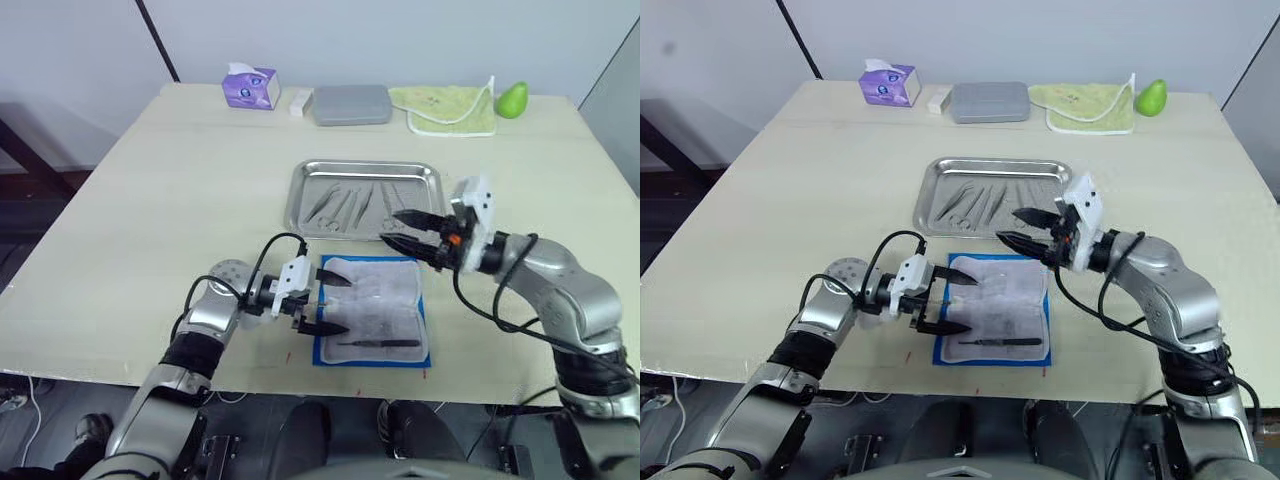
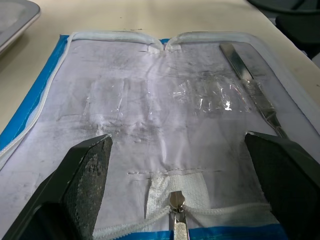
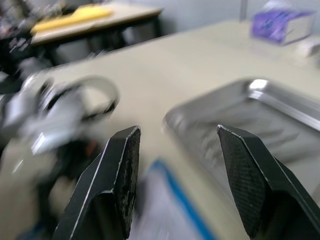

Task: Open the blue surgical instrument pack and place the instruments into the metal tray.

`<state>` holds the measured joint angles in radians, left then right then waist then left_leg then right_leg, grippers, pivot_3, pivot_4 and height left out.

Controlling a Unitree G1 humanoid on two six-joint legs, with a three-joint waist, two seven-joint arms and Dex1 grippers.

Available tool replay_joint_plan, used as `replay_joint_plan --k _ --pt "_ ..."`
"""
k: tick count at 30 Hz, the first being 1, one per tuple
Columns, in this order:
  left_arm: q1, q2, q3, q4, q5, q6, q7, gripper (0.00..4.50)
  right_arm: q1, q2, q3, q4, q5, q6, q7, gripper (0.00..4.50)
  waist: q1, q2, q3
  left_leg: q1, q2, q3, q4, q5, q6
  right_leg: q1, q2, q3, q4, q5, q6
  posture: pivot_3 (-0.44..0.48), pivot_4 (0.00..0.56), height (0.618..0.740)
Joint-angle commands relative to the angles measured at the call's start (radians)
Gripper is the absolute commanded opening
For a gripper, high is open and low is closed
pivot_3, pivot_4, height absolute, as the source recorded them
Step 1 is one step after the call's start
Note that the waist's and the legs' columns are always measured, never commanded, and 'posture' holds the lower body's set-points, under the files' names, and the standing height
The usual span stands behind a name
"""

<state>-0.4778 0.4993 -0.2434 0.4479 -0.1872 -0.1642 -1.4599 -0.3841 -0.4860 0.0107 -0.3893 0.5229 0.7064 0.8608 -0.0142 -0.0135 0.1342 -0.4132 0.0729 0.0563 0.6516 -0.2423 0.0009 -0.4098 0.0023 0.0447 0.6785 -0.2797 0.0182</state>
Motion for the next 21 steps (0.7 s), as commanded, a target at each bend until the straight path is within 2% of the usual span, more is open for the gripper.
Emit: replay_joint_plan --k 1,2,3,12,21 --pt "0.029 0.007 -0.032 0.068 0.037 0.003 -0.016 4.5 0.184 -0.195 -0.095 -0.095 0.04 -0.145 0.25 3.75 0.011 -0.001 0.0 0.0 0.0 -0.002 0.0 0.0 0.0 0.001 0.0 -0.002 0.0 0.0 0.0 0.0 0.15 0.74" --pt "0.027 0.007 -0.031 0.072 0.035 0.001 -0.02 4.5 0.224 -0.227 -0.125 -0.099 0.058 -0.166 0.277 4.34 0.007 -0.001 0.0 -0.001 -0.001 -0.003 0.0 0.0 0.0 0.001 0.0 -0.003 -0.001 -0.001 0.0 0.0 0.15 0.74" --pt "0.026 0.006 -0.03 0.077 0.034 -0.003 -0.024 4.5 0.254 -0.251 -0.151 -0.102 0.076 -0.18 0.296 4.43 -0.001 0.0 0.0 -0.001 -0.001 -0.003 0.0 0.0 0.0 0.001 0.0 -0.002 -0.001 0.0 0.0 0.0 0.15 0.74" --pt "0.006 -0.008 -0.028 0.147 0.028 -0.052 -0.077 4.5 0.486 -0.409 -0.38 -0.119 0.131 -0.256 0.447 4.43 0.0 0.0 0.0 0.006 0.0 -0.007 0.001 0.0 0.0 0.006 0.005 0.001 -0.001 -0.002 0.003 0.0 0.15 0.74" --pt "0.002 -0.009 -0.026 0.168 0.03 -0.073 -0.091 4.5 0.569 -0.475 -0.509 -0.132 0.179 -0.257 0.49 4.43 -0.001 -0.001 0.001 0.015 -0.001 -0.006 0.0 0.0 0.0 0.013 0.005 0.002 -0.001 -0.002 0.003 0.0 0.15 0.74"
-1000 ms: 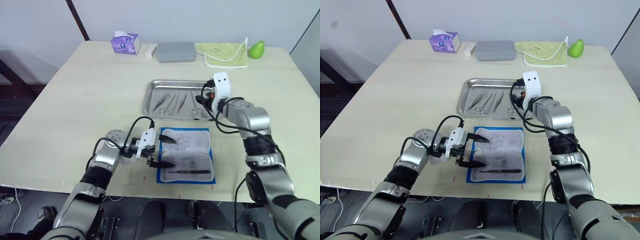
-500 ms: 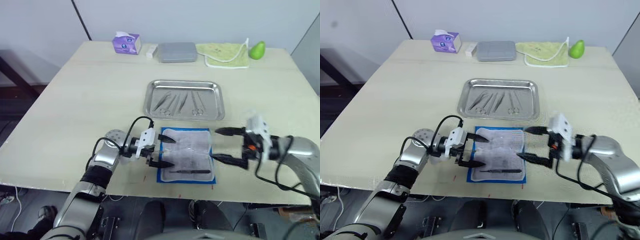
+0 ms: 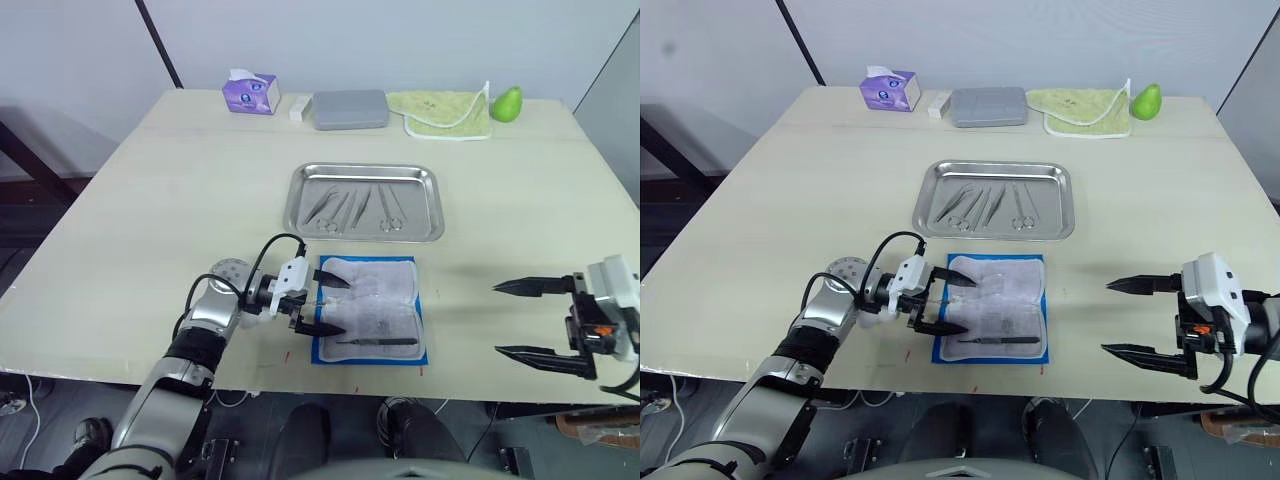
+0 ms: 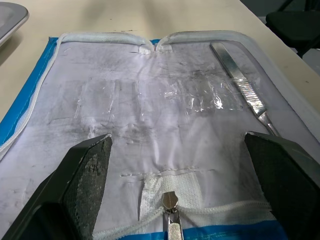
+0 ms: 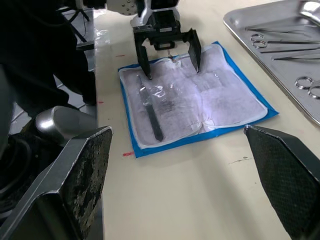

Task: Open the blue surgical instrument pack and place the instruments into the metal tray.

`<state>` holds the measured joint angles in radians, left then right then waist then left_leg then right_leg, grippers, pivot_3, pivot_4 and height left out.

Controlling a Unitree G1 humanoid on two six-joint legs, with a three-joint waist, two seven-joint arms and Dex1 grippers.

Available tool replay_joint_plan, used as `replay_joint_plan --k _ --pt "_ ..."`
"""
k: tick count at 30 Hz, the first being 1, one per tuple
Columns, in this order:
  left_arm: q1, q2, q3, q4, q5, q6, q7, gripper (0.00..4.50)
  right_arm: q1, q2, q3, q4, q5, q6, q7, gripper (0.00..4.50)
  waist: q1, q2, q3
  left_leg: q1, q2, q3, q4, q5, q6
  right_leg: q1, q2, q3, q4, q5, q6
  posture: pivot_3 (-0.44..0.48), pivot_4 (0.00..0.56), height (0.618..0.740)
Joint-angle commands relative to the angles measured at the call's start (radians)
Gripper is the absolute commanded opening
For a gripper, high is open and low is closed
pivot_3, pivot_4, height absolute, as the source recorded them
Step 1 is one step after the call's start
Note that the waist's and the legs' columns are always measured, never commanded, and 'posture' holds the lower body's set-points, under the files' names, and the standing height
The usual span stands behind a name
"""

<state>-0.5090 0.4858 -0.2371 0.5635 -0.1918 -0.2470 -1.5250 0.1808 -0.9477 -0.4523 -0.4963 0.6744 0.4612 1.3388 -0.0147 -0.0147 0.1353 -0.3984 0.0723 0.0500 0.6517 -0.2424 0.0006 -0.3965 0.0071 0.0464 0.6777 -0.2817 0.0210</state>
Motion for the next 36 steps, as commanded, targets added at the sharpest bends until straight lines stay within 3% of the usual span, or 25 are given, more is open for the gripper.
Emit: replay_joint_plan --k 1,6,9,14,18,22,24,36 --pt "0.033 0.005 -0.032 0.053 0.034 0.009 -0.027 4.5 0.008 -0.017 -0.052 -0.028 0.031 -0.011 0.012 4.43 -0.001 0.0 0.0 0.001 0.0 0.0 0.0 0.0 0.0 0.0 0.0 0.0 0.0 0.0 0.0 0.0 0.15 0.74" --pt "0.029 0.006 -0.03 0.051 0.031 0.013 -0.029 4.5 -0.009 -0.015 0.002 -0.091 0.026 0.004 -0.047 4.43 -0.001 0.0 0.0 0.0 0.0 0.0 0.0 0.0 0.0 0.0 0.0 0.0 0.0 0.0 0.0 0.0 0.15 0.74" --pt "0.027 0.005 -0.03 0.05 0.031 0.015 -0.029 4.5 -0.046 0.01 0.108 -0.128 -0.03 0.001 -0.133 4.43 -0.001 0.0 0.0 0.0 0.0 0.0 0.0 0.0 0.0 0.0 0.0 0.0 0.0 0.0 0.0 0.0 0.15 0.74" --pt "0.028 0.006 -0.032 0.031 0.029 0.025 -0.028 4.5 -0.144 0.113 0.422 -0.123 -0.257 -0.071 -0.281 4.43 -0.001 0.0 0.0 0.0 0.0 0.0 0.0 0.0 0.0 0.0 0.0 0.0 0.0 0.0 0.0 0.0 0.15 0.74" --pt "0.033 0.012 -0.032 0.015 0.029 0.033 -0.027 4.5 -0.205 0.193 0.58 -0.057 -0.335 -0.087 -0.316 4.43 0.0 0.0 0.0 0.0 0.0 0.0 0.0 0.0 0.0 -0.001 0.0 0.0 0.0 0.0 0.0 0.0 0.15 0.74" --pt "0.04 0.018 -0.031 -0.002 0.027 0.045 -0.024 4.5 -0.252 0.247 0.696 0.05 -0.442 -0.147 -0.343 3.25 0.001 -0.001 0.001 -0.001 0.0 0.001 0.0 0.0 0.0 -0.001 0.0 0.001 0.0 0.0 0.0 0.0 0.15 0.74" --pt "0.041 0.02 -0.03 -0.009 0.027 0.051 -0.024 4.5 -0.267 0.265 0.723 0.073 -0.466 -0.162 -0.352 2.2 0.001 -0.001 0.001 0.0 0.0 0.001 0.0 0.0 0.0 -0.001 0.0 0.001 0.0 0.0 0.0 0.0 0.15 0.74" --pt "0.046 0.031 -0.028 -0.03 0.026 0.072 -0.021 4.5 -0.278 0.285 0.784 0.116 -0.537 -0.19 -0.353 2.2 0.0 -0.001 0.001 0.0 0.0 0.001 0.0 0.0 0.0 -0.001 0.0 0.0 0.0 0.0 0.0 0.0 0.15 0.74"
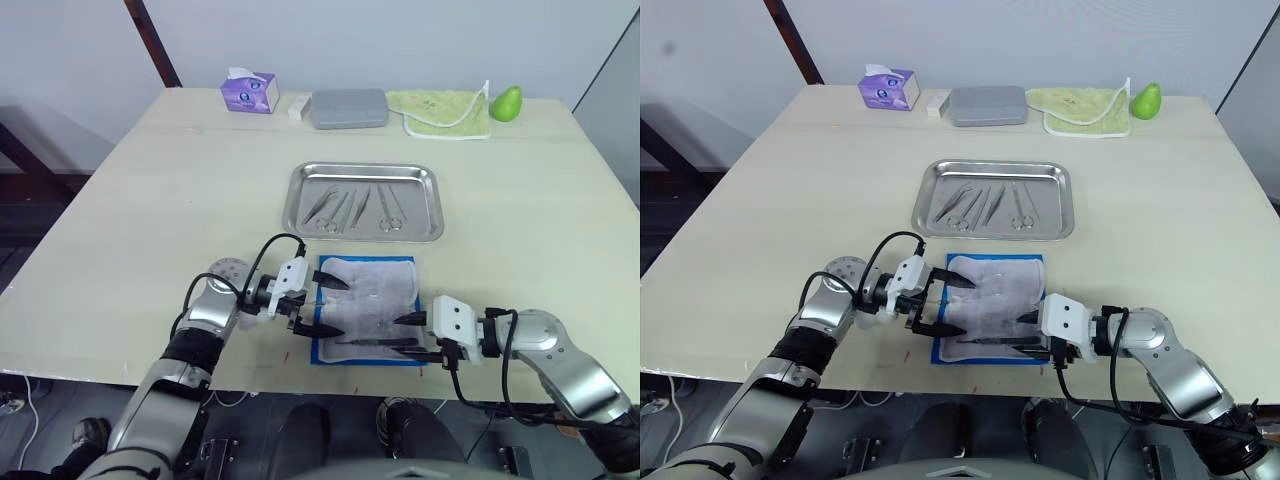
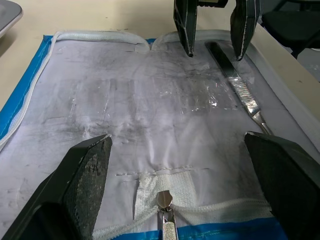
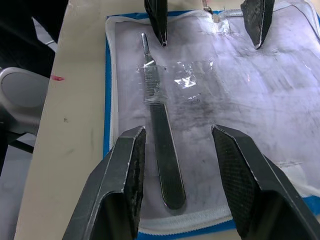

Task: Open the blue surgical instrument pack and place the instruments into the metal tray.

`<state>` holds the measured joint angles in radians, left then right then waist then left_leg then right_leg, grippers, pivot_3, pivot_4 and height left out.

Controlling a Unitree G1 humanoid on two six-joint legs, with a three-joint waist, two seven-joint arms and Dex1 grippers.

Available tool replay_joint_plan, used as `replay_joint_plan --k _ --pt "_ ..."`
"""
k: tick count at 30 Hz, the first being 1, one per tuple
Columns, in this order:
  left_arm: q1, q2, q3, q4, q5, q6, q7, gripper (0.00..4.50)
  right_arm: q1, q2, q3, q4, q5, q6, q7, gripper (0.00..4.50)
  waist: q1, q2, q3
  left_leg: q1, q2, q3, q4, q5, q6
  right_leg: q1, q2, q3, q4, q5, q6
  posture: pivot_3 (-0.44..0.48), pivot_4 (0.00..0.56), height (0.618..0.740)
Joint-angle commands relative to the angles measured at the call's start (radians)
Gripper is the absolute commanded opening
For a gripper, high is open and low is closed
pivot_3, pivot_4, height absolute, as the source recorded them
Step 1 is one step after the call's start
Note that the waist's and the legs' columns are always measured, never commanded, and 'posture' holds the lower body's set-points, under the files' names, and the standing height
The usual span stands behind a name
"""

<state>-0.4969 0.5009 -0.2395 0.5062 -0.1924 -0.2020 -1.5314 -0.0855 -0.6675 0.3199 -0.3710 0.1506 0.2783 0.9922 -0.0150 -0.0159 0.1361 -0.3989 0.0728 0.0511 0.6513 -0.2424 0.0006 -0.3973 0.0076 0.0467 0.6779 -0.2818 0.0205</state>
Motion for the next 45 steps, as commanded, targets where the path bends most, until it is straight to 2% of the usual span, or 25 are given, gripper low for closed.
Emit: replay_joint_plan --k 1,17,20,21,23,24,31,38,45 --pt "0.034 0.015 -0.026 0.028 0.027 0.026 -0.015 4.5 -0.01 0.004 0.019 -0.003 -0.022 -0.006 -0.006 2.2 0.0 0.0 0.0 0.0 0.0 0.0 0.0 0.0 0.0 0.0 0.0 0.0 0.0 0.0 0.0 0.0 0.15 0.74" --pt "0.035 0.014 -0.029 0.039 0.033 0.018 -0.012 4.5 -0.008 0.016 0.114 0.174 -0.113 -0.023 -0.008 2.2 -0.003 -0.003 -0.004 0.002 0.001 0.0 0.0 0.0 0.0 0.001 0.001 0.0 0.001 0.0 0.0 0.0 0.15 0.74" --pt "0.033 0.012 -0.029 0.041 0.033 0.017 -0.01 4.5 -0.007 0.003 0.119 0.187 -0.115 -0.002 -0.004 1.41 -0.002 -0.005 -0.008 0.003 0.001 0.0 0.0 0.0 0.0 0.001 0.001 0.0 0.001 0.0 0.0 0.0 0.15 0.74" --pt "0.033 0.012 -0.029 0.042 0.033 0.016 -0.01 4.5 -0.01 -0.002 0.122 0.191 -0.116 0.005 0.001 0.88 -0.002 -0.006 -0.009 0.003 0.001 0.0 0.0 0.0 0.0 0.001 0.001 0.0 0.001 0.0 0.0 0.0 0.15 0.74" --pt "0.032 0.011 -0.029 0.044 0.033 0.016 -0.009 4.5 -0.016 -0.008 0.124 0.196 -0.117 0.013 0.003 0.11 -0.002 -0.007 -0.013 0.003 0.001 0.0 0.0 0.0 0.0 0.001 0.001 0.001 0.001 0.0 0.0 0.0 0.15 0.74" --pt "0.031 0.011 -0.029 0.045 0.033 0.016 -0.009 4.5 -0.019 -0.009 0.124 0.197 -0.115 0.015 0.003 0.05 -0.002 -0.007 -0.014 0.003 0.001 0.0 0.0 0.0 0.0 0.001 0.001 0.001 0.001 0.0 0.0 0.0 0.15 0.74" --pt "0.029 0.008 -0.029 0.038 0.031 0.02 -0.005 4.5 -0.065 -0.027 0.112 0.123 -0.098 0.046 0.014 0.05 -0.002 -0.007 -0.014 0.003 0.001 0.0 0.0 0.0 0.0 0.002 0.001 0.001 0.001 -0.002 -0.004 0.0 0.15 0.74" --pt "0.031 0.01 -0.032 0.028 0.035 0.029 0.002 4.5 -0.154 -0.058 0.127 -0.033 -0.064 0.196 0.057 0.05 0.001 -0.005 -0.013 0.002 0.001 0.0 0.0 0.0 0.0 0.001 0.0 0.001 0.0 -0.002 -0.004 0.0 0.15 0.74" --pt "0.038 0.011 -0.036 0.028 0.043 0.03 0.011 4.5 -0.245 -0.083 0.155 -0.114 -0.054 0.326 0.086 0.05 0.001 -0.004 -0.011 0.002 0.0 -0.001 0.0 0.0 0.0 0.0 -0.001 0.001 0.0 -0.002 -0.004 0.0 0.15 0.74"
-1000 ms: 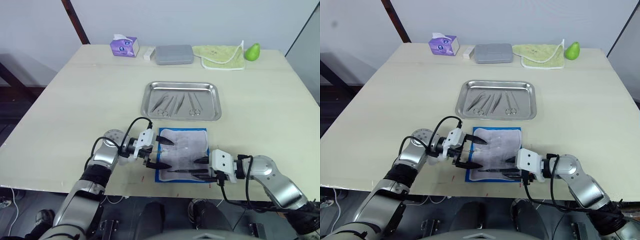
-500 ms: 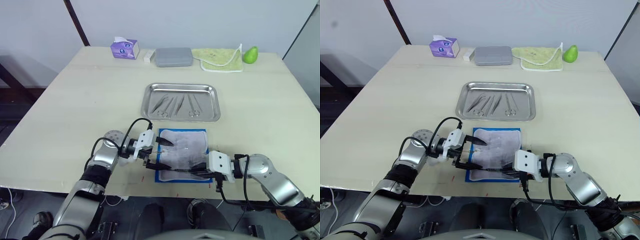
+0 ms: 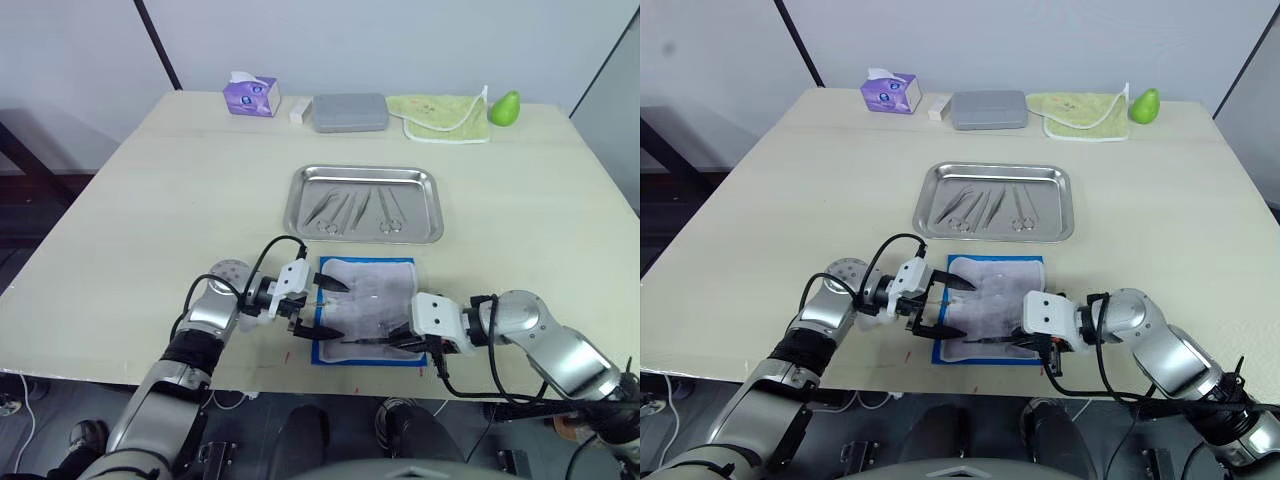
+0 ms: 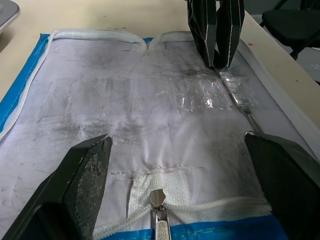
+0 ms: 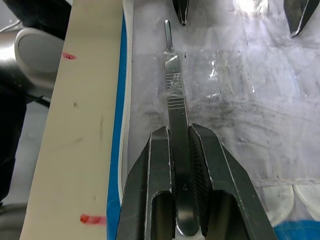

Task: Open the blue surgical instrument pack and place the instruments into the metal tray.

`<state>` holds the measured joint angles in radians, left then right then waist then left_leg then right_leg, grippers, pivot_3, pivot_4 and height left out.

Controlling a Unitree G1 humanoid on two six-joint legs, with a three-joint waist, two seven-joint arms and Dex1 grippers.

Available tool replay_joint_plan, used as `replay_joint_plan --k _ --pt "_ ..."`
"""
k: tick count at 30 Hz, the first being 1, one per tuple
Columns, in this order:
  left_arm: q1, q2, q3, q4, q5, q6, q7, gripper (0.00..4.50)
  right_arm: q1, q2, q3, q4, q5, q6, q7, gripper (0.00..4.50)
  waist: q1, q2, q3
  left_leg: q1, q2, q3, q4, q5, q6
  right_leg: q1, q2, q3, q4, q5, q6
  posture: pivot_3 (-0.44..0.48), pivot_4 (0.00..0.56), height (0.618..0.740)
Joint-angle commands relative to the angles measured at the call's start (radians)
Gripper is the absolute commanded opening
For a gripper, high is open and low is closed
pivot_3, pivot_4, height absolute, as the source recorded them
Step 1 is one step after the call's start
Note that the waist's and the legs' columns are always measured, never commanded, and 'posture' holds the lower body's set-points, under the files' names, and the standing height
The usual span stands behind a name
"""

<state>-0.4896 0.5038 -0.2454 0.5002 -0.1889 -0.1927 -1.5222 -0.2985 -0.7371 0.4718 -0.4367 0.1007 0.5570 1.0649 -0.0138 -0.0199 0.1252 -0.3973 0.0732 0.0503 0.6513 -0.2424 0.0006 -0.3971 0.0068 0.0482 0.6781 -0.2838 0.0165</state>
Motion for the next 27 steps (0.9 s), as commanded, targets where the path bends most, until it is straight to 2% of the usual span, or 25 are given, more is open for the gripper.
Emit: replay_joint_plan --k 1,15,23,27 --pt "0.031 0.009 -0.03 0.034 0.04 0.02 0.002 4.5 -0.043 -0.014 0.006 -0.056 -0.002 0.062 0.015 0.05 0.0 0.0 0.001 0.0 0.0 0.0 0.0 0.0 0.0 0.0 0.0 0.0 0.0 0.0 0.0 0.0 0.15 0.74" --pt "0.035 0.009 -0.029 0.038 0.041 0.021 0.007 4.5 -0.148 -0.075 0.0 -0.122 0.021 0.184 0.06 0.05 0.0 0.001 0.002 -0.001 0.0 -0.001 0.0 0.0 0.0 -0.001 0.0 0.0 0.0 0.0 0.0 0.0 0.15 0.74" --pt "0.026 0.001 -0.032 0.048 0.044 0.019 0.01 4.5 -0.106 -0.191 -0.08 -0.137 0.054 0.163 0.082 0.05 -0.001 0.002 0.003 -0.001 0.0 -0.001 0.0 0.0 0.0 -0.001 -0.001 0.0 0.0 0.0 0.0 0.0 0.15 0.74" --pt "0.024 -0.003 -0.032 0.05 0.044 0.018 0.013 4.5 -0.043 -0.292 -0.2 -0.131 0.099 0.121 0.122 0.05 0.001 0.002 0.005 -0.001 0.0 -0.001 0.0 0.0 0.0 -0.001 -0.001 0.0 0.0 0.0 0.0 0.0 0.15 0.74"
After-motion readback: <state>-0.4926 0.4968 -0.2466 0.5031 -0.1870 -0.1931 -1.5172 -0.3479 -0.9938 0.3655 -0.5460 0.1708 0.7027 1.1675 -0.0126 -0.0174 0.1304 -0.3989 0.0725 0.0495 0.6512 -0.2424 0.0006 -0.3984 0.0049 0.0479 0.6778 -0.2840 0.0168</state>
